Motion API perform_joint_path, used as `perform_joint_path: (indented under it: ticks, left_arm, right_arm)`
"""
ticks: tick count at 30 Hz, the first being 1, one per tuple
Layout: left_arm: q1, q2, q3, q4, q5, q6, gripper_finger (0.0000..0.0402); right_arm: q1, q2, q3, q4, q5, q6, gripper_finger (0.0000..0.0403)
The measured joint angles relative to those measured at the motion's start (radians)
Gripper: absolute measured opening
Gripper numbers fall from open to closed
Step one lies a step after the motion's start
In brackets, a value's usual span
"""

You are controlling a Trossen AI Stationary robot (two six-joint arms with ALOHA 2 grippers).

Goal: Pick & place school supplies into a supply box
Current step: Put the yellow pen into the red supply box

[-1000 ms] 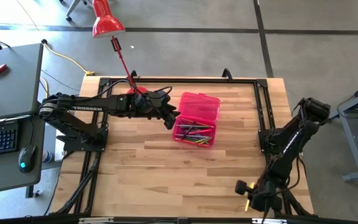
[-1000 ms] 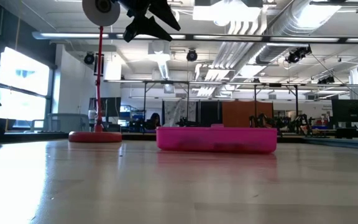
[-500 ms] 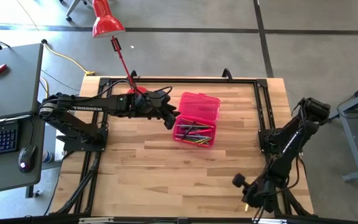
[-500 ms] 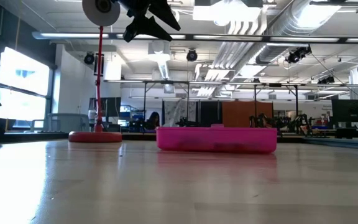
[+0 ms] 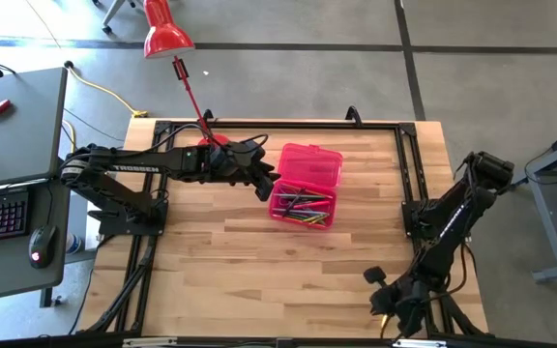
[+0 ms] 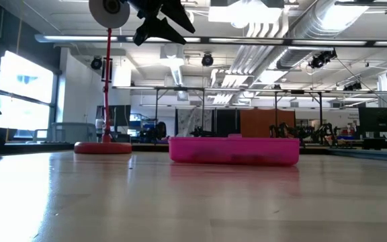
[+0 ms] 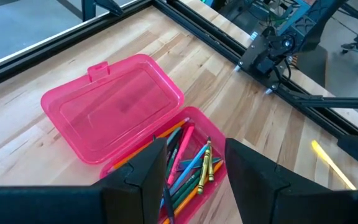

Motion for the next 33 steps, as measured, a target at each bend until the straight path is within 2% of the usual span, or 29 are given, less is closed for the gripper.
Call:
perform_joint_path:
  ticks: [5,10,14,18,24,27,33]
  left_arm:
    - [0.000,0.000,0.000,0.000,0.000,0.000,0.0195]
    - [0.000,0.000,0.000,0.000,0.006,-0.001,0.0195]
    - [0.000,0.000,0.000,0.000,0.009,-0.001,0.0195]
    - [0.000,0.000,0.000,0.000,0.010,-0.001,0.0195]
    - [0.000,0.000,0.000,0.000,0.010,-0.001,0.0195]
    - [0.000,0.000,0.000,0.000,0.010,-0.001,0.0195]
    - [0.000,0.000,0.000,0.000,0.010,-0.001,0.0195]
  right_arm:
    - [0.002,0.000,0.000,0.026,-0.058,-0.009,0.0007]
    - [0.008,0.000,0.000,0.032,-0.086,-0.020,0.0050]
    - [0.041,0.000,-0.002,0.028,-0.090,-0.114,0.0089]
    - [0.083,0.000,-0.065,0.096,-0.091,-0.195,0.0108]
    - [0.101,0.000,-0.270,0.421,-0.093,-0.220,0.0101]
    - [0.101,0.000,-0.349,0.557,-0.112,-0.285,0.0090]
    - [0.093,0.000,-0.429,0.618,-0.127,-0.418,0.0081]
